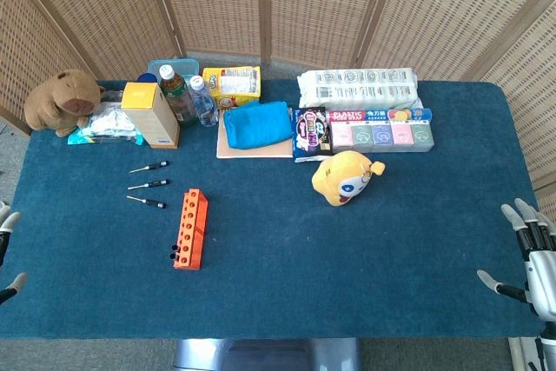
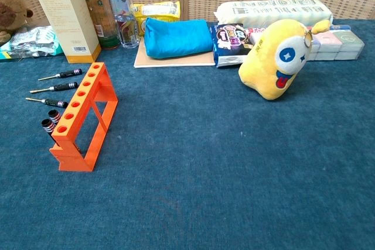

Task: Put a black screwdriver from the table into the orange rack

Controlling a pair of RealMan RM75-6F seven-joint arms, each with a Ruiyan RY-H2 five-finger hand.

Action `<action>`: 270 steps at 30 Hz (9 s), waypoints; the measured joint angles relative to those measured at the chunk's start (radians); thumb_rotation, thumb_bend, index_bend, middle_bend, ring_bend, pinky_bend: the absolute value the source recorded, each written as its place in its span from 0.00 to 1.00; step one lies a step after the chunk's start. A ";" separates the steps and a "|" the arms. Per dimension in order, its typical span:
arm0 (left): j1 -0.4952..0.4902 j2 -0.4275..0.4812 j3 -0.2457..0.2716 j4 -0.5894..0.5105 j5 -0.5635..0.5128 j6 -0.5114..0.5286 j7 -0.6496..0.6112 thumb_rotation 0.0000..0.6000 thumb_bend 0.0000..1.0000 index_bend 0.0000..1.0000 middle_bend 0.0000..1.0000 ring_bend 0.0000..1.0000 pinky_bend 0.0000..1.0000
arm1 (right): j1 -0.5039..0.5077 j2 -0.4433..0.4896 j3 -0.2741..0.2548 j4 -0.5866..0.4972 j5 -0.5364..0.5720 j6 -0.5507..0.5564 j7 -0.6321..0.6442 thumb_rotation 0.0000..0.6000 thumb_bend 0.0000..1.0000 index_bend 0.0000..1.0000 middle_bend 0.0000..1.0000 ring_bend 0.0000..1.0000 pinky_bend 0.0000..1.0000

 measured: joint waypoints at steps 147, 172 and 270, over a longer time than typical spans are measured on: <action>-0.592 -0.631 -0.182 0.404 -0.564 -0.570 0.496 1.00 0.39 0.51 1.00 1.00 1.00 | 0.015 0.073 -0.016 -0.007 0.000 -0.042 0.163 1.00 0.13 0.04 0.02 0.00 0.00; -0.581 -0.569 -0.192 0.294 -0.563 -0.523 0.501 1.00 0.40 0.57 1.00 1.00 1.00 | 0.017 0.071 -0.017 -0.013 0.001 -0.045 0.154 1.00 0.13 0.04 0.02 0.00 0.00; -0.771 0.354 0.000 -0.238 0.108 -1.116 -1.548 1.00 0.38 0.58 1.00 1.00 1.00 | 0.021 0.039 -0.028 -0.023 -0.006 -0.055 0.055 1.00 0.13 0.04 0.02 0.00 0.00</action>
